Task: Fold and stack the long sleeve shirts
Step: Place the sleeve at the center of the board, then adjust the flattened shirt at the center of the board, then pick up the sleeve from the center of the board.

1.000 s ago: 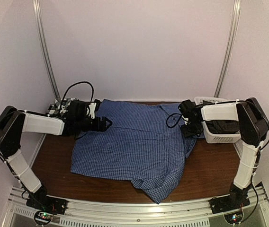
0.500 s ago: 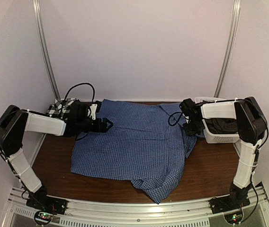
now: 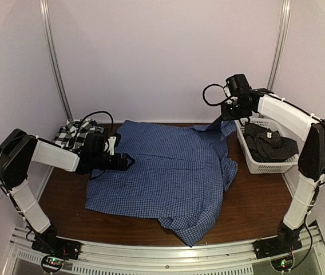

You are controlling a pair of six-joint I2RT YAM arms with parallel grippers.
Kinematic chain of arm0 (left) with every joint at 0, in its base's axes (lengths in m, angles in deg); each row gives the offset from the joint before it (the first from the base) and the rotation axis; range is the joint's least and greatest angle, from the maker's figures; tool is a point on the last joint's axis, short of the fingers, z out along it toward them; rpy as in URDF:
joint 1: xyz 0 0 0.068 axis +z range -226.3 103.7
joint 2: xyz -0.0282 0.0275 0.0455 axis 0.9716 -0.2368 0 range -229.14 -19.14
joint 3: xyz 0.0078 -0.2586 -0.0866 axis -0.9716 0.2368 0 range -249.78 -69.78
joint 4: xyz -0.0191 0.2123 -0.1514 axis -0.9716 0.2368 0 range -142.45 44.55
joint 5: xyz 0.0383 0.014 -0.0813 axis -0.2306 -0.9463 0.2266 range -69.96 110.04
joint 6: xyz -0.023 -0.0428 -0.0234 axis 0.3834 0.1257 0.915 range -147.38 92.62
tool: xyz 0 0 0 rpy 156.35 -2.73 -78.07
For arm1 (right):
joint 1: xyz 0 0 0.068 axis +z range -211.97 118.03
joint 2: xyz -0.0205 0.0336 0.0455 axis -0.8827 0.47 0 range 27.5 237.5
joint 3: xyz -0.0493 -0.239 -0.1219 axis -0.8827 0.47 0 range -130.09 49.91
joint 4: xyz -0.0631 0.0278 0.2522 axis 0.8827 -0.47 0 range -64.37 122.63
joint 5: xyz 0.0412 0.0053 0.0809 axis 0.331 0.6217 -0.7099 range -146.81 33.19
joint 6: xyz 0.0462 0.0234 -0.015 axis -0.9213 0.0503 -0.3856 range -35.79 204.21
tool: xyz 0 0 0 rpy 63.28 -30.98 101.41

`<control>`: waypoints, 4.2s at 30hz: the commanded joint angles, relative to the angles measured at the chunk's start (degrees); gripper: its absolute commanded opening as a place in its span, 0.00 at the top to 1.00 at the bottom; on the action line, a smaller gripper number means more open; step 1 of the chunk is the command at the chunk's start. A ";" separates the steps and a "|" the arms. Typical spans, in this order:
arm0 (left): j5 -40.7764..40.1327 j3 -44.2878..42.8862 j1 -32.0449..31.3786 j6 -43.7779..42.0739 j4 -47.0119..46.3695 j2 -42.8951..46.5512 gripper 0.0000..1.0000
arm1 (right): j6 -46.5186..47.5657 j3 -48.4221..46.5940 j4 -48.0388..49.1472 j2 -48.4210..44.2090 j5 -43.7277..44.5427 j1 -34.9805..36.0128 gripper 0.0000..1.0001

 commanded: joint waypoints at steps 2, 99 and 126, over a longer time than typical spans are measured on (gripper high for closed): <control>-0.46 1.35 -0.48 1.15 -3.49 -0.25 0.18 | -2.45 -11.58 0.30 2.47 -11.79 0.54 1.00; -15.55 22.04 -1.80 9.62 7.52 17.00 0.24 | -10.90 46.79 10.67 -20.14 -1.61 6.49 0.80; -4.67 17.49 -1.80 3.16 2.83 22.79 0.11 | -19.48 57.44 22.73 -36.26 -12.90 40.40 0.28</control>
